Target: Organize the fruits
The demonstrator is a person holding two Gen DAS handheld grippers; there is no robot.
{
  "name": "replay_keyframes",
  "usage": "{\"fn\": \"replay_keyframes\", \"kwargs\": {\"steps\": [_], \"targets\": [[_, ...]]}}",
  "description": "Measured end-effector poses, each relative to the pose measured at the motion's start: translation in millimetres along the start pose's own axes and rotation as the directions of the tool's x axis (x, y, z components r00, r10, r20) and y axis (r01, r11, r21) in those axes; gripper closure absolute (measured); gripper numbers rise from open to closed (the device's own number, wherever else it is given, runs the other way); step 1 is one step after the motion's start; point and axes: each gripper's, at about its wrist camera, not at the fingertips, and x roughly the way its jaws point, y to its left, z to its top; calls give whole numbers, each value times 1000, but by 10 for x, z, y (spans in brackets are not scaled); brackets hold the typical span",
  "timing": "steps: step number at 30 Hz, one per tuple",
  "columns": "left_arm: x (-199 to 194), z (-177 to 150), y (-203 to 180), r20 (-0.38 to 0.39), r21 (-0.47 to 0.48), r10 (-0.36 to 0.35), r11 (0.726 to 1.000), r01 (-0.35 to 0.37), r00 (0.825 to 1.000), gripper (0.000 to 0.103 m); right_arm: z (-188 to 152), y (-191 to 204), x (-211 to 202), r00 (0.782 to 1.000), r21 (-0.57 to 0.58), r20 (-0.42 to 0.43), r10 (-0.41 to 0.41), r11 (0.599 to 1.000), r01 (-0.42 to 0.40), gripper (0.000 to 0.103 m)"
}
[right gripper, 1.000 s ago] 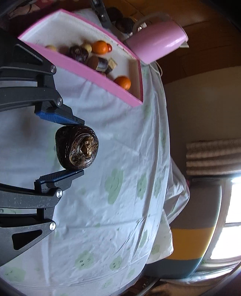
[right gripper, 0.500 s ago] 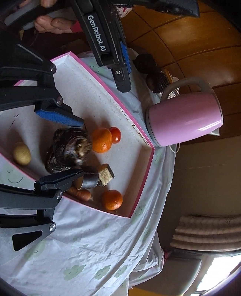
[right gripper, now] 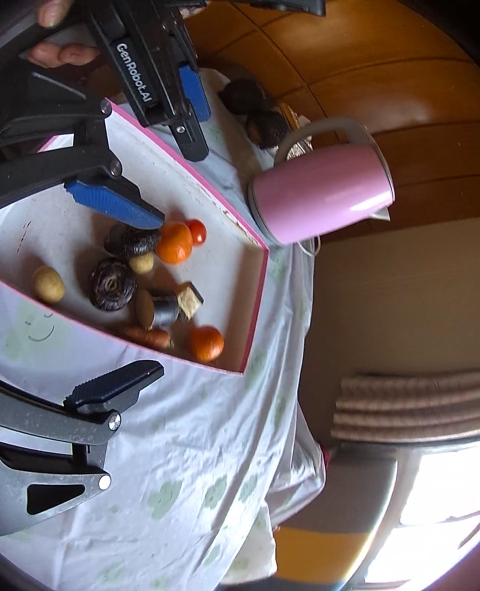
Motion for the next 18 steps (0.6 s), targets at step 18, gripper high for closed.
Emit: {"fn": "replay_keyframes", "kwargs": {"steps": [18], "targets": [[-216,-67,-275,95,32,79,996,-83,992,32,-157,-185,-156,989,69,11,-149,987,148,21]]}}
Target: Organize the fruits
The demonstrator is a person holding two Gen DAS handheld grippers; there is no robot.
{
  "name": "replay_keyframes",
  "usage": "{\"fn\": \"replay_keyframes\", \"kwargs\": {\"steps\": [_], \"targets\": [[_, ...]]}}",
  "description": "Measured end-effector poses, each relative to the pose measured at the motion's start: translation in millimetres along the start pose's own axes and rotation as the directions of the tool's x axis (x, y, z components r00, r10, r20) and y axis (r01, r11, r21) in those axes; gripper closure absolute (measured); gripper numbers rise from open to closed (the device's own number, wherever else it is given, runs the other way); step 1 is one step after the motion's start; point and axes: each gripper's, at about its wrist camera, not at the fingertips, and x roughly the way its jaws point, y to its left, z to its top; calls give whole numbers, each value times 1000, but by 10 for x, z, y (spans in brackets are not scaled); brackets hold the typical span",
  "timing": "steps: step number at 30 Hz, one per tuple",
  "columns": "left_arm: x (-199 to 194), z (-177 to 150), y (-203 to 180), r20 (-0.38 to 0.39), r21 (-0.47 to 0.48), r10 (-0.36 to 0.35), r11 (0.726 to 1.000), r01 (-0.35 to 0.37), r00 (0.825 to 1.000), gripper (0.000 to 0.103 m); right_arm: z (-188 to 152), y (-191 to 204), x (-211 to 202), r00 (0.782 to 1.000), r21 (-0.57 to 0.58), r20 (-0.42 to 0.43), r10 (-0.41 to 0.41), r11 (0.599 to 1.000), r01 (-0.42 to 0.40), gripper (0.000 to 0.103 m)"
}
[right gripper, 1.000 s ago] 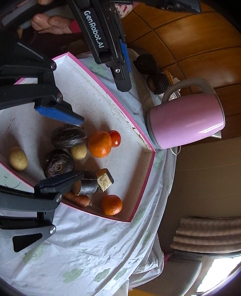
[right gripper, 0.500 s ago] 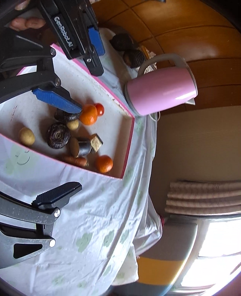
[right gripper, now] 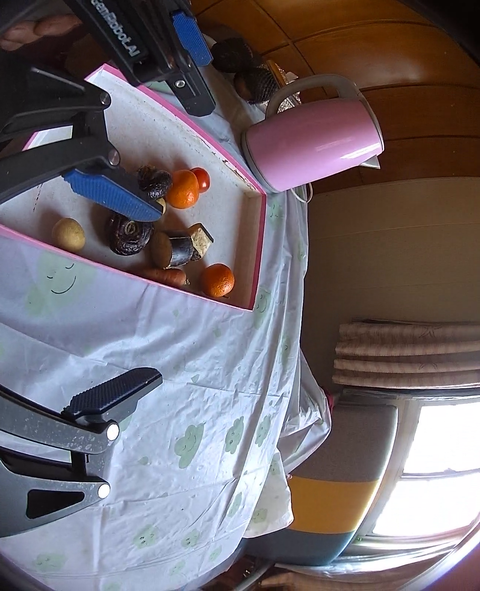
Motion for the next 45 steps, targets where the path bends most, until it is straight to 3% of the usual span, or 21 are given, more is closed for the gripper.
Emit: {"fn": "replay_keyframes", "kwargs": {"steps": [43,45], "targets": [[-70,-7,7,24,2,-5,1000,5,1000,33,-23,109,-1,1000,-34,10,17,999,-17,19],[-57,-11,2,22,6,-16,1000,16,1000,36,-22,115,3,1000,-38,9,17,999,-17,19]]}}
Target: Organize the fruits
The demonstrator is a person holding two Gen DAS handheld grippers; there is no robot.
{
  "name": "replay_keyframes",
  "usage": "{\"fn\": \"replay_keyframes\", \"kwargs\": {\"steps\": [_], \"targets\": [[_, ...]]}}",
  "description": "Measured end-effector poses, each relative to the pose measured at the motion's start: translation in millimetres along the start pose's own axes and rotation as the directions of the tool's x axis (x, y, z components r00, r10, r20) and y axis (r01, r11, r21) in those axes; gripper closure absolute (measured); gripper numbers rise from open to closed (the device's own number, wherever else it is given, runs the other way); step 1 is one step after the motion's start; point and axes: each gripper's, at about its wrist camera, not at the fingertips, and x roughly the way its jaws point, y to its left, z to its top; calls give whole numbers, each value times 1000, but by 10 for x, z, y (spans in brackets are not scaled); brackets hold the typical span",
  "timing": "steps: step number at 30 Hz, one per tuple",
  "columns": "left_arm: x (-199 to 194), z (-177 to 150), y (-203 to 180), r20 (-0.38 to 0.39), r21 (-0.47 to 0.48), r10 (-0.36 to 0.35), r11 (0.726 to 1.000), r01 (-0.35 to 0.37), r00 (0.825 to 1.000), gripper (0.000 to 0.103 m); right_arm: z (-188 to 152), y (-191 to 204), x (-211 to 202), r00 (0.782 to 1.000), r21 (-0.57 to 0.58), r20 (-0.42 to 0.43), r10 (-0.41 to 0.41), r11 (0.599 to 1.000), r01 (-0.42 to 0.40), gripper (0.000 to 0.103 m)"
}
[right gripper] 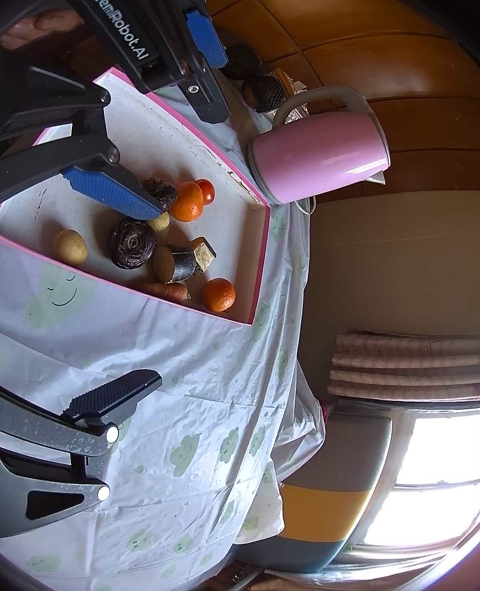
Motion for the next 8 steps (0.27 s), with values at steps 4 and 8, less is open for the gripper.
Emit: {"fn": "replay_keyframes", "kwargs": {"steps": [4,8], "targets": [[-18,-4,-20,25,14,-12,1000,12,1000,49,-8,-2,12,1000,-2,-5,4,1000,-4,18],[15,7,-27,16,21,-22,1000,22,1000,49,-17,-49,18,1000,7,-8,8,1000,-8,18]]}}
